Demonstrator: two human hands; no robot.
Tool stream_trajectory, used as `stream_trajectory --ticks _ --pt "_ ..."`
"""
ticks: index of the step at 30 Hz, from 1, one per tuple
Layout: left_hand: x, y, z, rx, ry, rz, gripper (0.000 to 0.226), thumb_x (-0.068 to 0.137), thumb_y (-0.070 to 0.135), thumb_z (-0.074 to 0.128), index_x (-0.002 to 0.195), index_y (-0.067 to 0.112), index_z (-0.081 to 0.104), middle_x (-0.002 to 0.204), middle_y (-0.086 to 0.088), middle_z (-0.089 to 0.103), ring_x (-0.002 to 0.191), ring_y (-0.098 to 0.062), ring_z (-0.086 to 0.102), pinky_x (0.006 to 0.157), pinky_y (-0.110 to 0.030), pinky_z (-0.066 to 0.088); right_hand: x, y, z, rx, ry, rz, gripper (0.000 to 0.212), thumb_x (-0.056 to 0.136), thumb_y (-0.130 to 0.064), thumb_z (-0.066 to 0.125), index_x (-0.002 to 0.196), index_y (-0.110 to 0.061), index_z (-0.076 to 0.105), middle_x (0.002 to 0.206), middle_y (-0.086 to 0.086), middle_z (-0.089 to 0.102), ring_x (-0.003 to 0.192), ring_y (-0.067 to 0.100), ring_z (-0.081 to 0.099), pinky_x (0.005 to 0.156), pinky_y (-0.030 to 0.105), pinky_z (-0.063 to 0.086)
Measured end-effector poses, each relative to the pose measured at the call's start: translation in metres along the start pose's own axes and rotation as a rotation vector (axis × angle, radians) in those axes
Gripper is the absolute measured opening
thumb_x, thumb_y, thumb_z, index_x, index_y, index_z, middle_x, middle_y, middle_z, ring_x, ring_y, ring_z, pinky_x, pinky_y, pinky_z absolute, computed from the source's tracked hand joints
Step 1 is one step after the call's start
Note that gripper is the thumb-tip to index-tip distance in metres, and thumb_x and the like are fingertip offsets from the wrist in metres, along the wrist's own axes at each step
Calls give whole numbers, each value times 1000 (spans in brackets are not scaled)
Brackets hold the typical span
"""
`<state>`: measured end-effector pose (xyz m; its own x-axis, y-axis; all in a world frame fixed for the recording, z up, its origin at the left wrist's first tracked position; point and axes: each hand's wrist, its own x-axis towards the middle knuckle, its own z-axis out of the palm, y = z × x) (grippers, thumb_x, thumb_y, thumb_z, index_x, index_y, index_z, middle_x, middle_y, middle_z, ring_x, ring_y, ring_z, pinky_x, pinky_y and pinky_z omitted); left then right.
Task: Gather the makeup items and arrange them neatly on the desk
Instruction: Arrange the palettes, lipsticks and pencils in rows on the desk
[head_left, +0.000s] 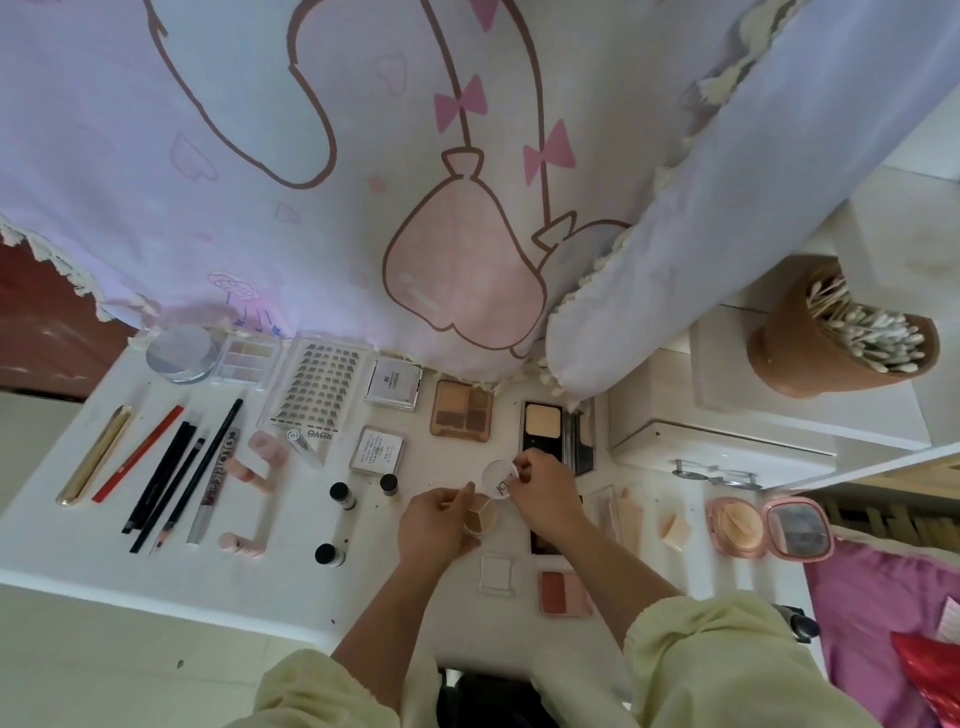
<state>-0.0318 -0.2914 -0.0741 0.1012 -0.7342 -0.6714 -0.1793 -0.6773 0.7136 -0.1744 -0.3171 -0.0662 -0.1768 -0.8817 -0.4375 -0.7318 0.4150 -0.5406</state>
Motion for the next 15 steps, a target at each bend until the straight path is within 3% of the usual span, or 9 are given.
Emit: stream_trajectory --ticks 4,10,15 --pt "-3 3 -1 82 36 73 27 96 36 53 76 26 66 75 1 73 60 -17 71 76 -39 59 6 -1 1 33 5 -6 27 92 -11 57 119 -5 61 115 9 65 103 20 62 86 29 50" --pt "-3 4 0 101 6 76 36 98 31 48 77 11 70 70 1 72 66 -19 72 80 -41 58 12 -2 1 200 2 66 26 88 -9 61 113 -6 67 105 7 70 97 17 65 84 24 50" --pt "-7 2 3 141 -32 92 33 97 26 48 69 32 63 80 -1 74 76 -20 71 85 -41 56 13 -3 0 278 -28 101 25 86 -10 62 110 -11 68 101 5 71 95 18 66 90 33 53"
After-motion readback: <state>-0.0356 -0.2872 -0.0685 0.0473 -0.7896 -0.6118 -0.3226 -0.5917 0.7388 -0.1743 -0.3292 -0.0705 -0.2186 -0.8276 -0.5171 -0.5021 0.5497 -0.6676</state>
